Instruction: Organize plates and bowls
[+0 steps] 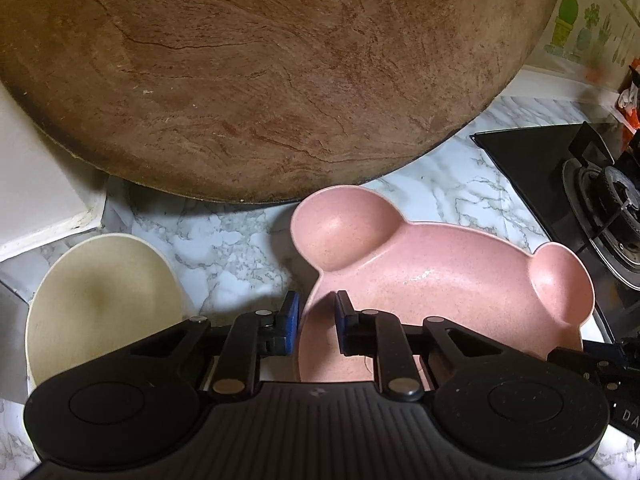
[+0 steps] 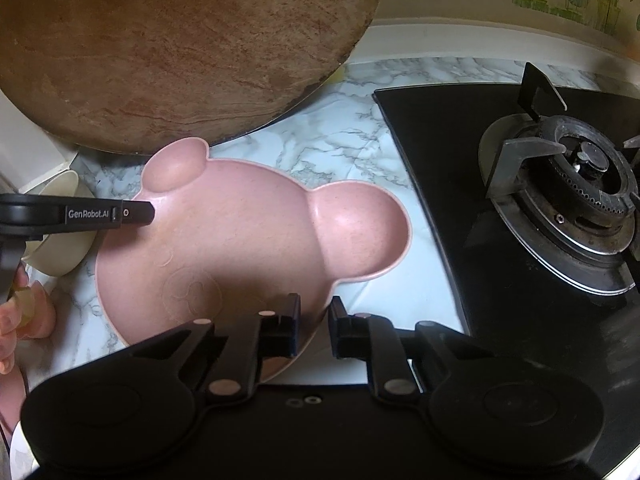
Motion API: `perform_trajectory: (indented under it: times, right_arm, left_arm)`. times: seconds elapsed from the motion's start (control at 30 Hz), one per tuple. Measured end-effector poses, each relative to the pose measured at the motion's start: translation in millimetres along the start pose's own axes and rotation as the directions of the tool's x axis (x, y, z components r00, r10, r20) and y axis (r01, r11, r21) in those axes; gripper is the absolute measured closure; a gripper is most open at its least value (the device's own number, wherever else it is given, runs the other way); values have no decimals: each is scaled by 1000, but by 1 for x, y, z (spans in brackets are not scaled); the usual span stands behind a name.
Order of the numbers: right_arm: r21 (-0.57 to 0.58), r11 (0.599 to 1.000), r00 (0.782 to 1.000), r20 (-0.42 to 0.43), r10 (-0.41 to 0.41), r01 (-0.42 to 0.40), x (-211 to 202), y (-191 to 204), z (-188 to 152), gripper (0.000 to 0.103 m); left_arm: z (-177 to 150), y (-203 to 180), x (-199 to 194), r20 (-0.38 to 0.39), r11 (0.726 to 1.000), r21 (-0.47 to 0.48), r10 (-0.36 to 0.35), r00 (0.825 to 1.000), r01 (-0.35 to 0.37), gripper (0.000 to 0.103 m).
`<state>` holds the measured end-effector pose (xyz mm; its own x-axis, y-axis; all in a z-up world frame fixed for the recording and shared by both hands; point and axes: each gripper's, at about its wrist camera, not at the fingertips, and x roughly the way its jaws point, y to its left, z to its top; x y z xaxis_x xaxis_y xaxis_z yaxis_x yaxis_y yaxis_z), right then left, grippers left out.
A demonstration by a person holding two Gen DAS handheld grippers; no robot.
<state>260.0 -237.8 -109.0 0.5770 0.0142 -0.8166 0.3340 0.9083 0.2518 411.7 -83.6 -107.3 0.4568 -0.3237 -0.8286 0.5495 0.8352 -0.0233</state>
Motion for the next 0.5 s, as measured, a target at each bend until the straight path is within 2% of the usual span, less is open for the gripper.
perform_trajectory:
  times: [0.4, 0.5]
  right_arm:
    - [-57, 997, 998, 12, 60, -59, -23, -6, -5, 89]
    - [-82, 993, 997, 14, 81, -79, -33, -6, -7, 89]
  left_arm:
    - [-15, -7, -30, 8, 1000, -14, 1, 1000, -1, 85]
    - [-21, -5, -41, 13, 999, -43, -2, 1000, 3, 85]
